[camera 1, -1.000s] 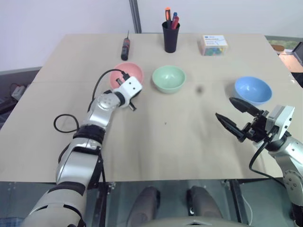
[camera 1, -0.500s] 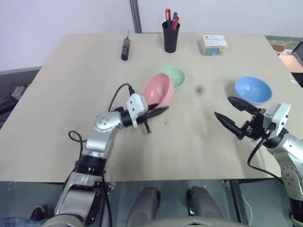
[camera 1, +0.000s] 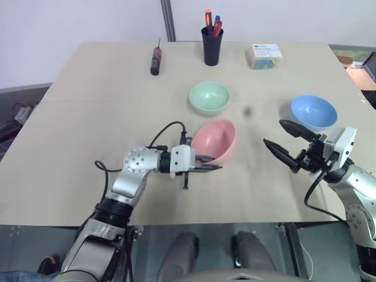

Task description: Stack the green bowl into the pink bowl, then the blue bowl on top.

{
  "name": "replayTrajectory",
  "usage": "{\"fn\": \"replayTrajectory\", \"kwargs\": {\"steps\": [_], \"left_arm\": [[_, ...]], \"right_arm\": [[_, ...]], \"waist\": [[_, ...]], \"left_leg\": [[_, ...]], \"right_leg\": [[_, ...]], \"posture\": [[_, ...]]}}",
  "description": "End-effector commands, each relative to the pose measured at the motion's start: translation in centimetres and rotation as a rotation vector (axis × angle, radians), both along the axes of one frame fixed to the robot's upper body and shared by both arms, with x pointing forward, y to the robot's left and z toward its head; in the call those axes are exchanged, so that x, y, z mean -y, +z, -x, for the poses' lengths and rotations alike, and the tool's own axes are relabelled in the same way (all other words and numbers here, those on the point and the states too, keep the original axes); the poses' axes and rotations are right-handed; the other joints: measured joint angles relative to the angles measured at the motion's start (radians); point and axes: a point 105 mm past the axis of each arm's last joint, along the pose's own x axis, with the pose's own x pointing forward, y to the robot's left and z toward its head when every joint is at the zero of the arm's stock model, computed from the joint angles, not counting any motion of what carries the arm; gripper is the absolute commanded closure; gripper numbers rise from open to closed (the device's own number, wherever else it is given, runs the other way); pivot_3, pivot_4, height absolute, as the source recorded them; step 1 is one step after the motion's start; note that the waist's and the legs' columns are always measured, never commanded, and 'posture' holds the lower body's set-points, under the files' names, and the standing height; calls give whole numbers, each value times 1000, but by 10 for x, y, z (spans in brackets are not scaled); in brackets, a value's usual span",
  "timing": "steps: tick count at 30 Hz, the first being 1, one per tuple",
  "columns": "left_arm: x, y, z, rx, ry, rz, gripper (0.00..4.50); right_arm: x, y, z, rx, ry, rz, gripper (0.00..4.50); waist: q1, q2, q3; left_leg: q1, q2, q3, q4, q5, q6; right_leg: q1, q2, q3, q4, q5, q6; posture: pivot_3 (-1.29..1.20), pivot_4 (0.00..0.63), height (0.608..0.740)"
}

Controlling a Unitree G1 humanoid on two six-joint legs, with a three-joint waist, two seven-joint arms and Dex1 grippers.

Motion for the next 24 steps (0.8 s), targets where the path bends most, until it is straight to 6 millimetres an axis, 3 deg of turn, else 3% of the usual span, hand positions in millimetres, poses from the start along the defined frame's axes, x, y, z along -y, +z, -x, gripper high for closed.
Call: {"fn": "replayTrajectory", "kwargs": {"steps": [1, 6, 7, 16, 20, 24], "left_arm": [[1, 4, 8, 14, -59, -4, 2294], [-4, 7, 6, 20, -66, -15, 227], [-6, 10, 3, 25, -50, 0, 65], [-35, 47, -31, 17, 235, 229, 65], [-60, 66, -46, -3, 451, 378, 65], [-82, 78, -45, -25, 585, 502, 65]], "right_arm": [[-1, 13, 7, 66, 3, 3, 1162], [-1, 12, 7, 65, -4, 5, 1162], [-1, 12, 7, 65, -4, 5, 1162], [2, 13, 3, 54, -4, 15, 1162], [4, 13, -15, 1, -52, 60, 1162], [-7, 20, -30, 40, -24, 111, 1162]], "waist": [[0, 0, 0], [0, 0, 0], [0, 0, 0], [-2, 0, 0], [-6, 0, 0], [-16, 0, 0]], "left_leg": [[0, 0, 0, 0, 0, 0], [0, 0, 0, 0, 0, 0], [0, 0, 0, 0, 0, 0], [0, 0, 0, 0, 0, 0], [0, 0, 0, 0, 0, 0], [0, 1, -1, 0, 0, 0]], "right_leg": [[0, 0, 0, 0, 0, 0], [0, 0, 0, 0, 0, 0], [0, 0, 0, 0, 0, 0], [0, 0, 0, 0, 0, 0], [0, 0, 0, 0, 0, 0], [0, 0, 0, 0, 0, 0]], "posture": [[0, 150, 740], [0, 150, 740], [0, 150, 740], [0, 150, 740], [0, 150, 740], [0, 150, 740]]}}
